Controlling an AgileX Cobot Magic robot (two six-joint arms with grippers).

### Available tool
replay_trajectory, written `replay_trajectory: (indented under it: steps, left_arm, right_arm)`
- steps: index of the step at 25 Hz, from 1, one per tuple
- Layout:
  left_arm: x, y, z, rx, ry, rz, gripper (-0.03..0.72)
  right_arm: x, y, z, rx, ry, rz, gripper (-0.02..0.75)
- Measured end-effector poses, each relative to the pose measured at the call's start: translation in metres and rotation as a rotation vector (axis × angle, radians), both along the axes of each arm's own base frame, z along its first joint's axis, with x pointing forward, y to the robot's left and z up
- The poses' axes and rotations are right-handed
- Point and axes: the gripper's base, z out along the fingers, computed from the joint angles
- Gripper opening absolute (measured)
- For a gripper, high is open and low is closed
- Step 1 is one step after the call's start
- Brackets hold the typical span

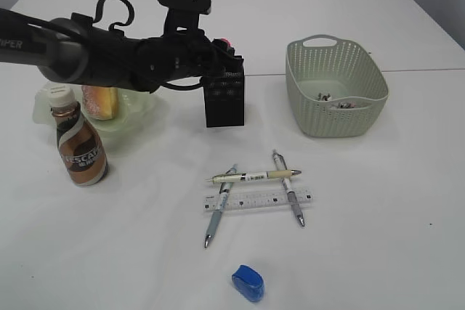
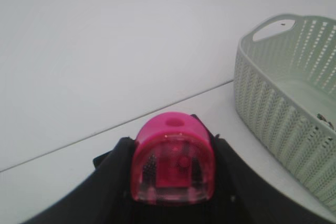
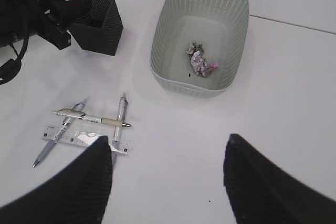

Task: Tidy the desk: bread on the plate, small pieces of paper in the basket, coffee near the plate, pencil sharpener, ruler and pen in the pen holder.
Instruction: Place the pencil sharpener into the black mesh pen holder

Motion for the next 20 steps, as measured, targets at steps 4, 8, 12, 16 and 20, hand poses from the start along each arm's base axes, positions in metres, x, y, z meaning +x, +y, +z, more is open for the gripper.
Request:
replay_trajectory:
  steps: [4, 8, 12, 16, 20]
  left_arm:
    - [0.0, 0.003, -0.003, 0.013, 0.029, 0.003, 0.3]
    - [0.0, 0.003, -0.006, 0.023, 0.048, 0.001, 0.302]
    - [0.0, 0.003, -0.012, 0.03, 0.062, 0.0, 0.307]
    - [0.0, 0.003, -0.012, 0.03, 0.063, 0.0, 0.363]
    - [0.0, 0.003, -0.013, 0.032, 0.067, -0.001, 0.423]
  right_arm:
    - [0.0, 0.0, 0.0, 0.0, 0.0, 0.0, 0.489]
    - [0.0, 0.0, 0.0, 0.0, 0.0, 0.0, 0.489]
    - [0.0, 0.0, 0.0, 0.0, 0.0, 0.0, 0.489]
    - [0.0, 0.0, 0.0, 0.0, 0.0, 0.0, 0.489]
    - [0.0, 0.0, 0.0, 0.0, 0.0, 0.0, 0.489]
